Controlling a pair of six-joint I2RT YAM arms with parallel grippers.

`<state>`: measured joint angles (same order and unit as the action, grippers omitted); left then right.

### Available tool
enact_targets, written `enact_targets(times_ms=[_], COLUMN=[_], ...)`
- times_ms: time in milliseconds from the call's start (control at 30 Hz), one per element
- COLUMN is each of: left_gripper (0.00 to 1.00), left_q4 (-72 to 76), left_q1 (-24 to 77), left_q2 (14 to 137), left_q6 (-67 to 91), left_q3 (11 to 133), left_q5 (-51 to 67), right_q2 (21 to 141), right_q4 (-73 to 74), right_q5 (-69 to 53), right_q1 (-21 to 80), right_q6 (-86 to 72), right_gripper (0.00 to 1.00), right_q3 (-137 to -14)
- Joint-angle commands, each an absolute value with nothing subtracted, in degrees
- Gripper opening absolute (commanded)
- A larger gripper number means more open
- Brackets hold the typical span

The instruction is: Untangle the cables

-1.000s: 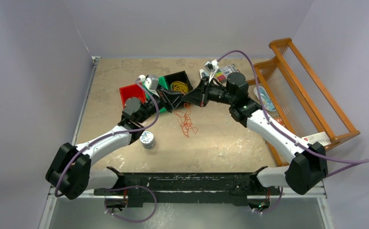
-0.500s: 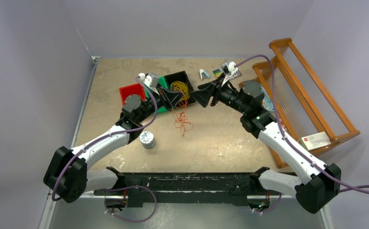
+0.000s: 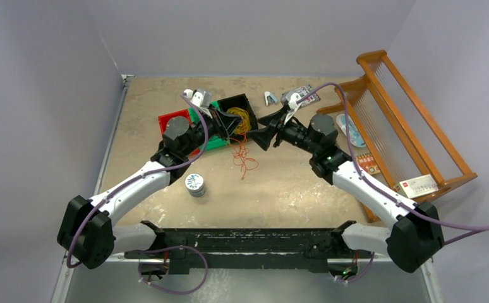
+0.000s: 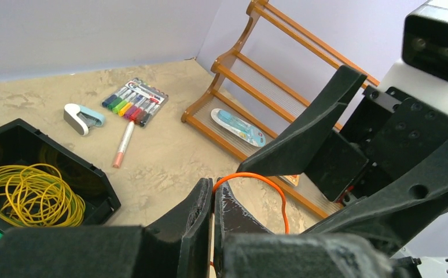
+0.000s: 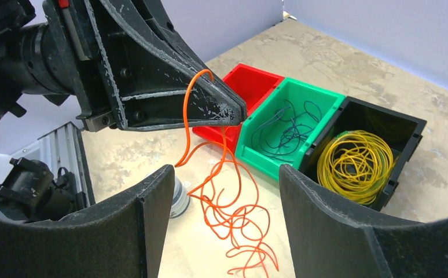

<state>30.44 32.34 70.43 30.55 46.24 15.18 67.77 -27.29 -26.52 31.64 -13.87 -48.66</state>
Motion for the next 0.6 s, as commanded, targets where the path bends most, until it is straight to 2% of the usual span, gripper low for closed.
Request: enact_targets(times_ms=[0,333,567], left_gripper=[0.0,0.0,0.0], left_q4=[31.16,30.13,26.05], left_q1=[32.43,32.43,32.43], left_q2=[70.3,70.94,69.52], left_q6=[29.6,30.1,30.65], left_q3=[49.44,51.6,54.92], left_q5=[15.35,17.3,18.2], right_q2=[69.63,79.09,85.86], right_q4=[-39.03,-52.04,-57.47], right_q5=[-28.4,-24.18,-23.2], right_q1=[33.2,35.73,36.52], right_q6=[-13.01,-15.85,-15.89], right_gripper=[0.69,0.66,0.49], right_q3=[-47.36,-45.96,-46.12])
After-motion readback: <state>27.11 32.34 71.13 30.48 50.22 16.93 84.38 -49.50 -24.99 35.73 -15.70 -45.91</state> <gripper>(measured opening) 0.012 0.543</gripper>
